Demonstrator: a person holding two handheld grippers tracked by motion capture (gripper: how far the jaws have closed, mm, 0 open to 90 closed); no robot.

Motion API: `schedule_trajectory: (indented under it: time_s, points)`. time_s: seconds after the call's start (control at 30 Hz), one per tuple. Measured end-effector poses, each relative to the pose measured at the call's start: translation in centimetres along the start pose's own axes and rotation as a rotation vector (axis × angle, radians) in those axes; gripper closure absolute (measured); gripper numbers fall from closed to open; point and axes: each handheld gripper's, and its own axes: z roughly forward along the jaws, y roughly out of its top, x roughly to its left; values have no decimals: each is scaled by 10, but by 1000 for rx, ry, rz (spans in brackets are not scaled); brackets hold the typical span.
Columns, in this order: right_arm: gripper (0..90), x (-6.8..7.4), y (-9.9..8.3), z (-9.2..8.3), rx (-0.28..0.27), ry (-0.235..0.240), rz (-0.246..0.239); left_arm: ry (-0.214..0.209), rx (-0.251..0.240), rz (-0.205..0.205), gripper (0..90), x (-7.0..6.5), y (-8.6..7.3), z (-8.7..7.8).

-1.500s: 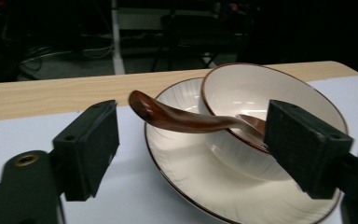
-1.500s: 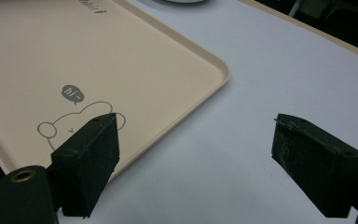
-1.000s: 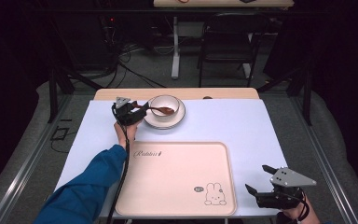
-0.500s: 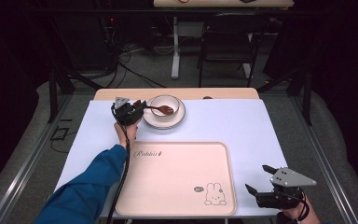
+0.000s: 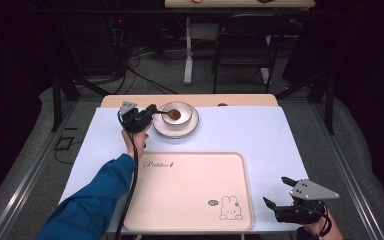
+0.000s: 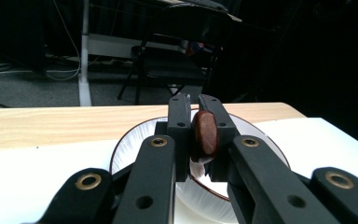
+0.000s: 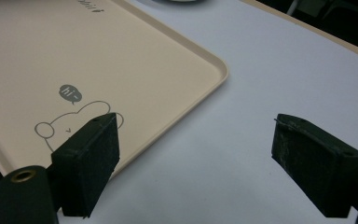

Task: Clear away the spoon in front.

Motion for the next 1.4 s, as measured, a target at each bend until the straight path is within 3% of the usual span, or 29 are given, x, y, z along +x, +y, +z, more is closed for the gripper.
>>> schedule_trajectory:
  time_s: [0.53,1.1,1.4]
  points:
    - [142,0,0,0,-1,0,-1,-16,-4,24,841,-2,13,-5]
    - [142,0,0,0,-1,2,-2,-45,46,51,841,-8,30,-11]
    - [142,0,0,0,0,1,-2,-65,61,85,842,-15,45,-21]
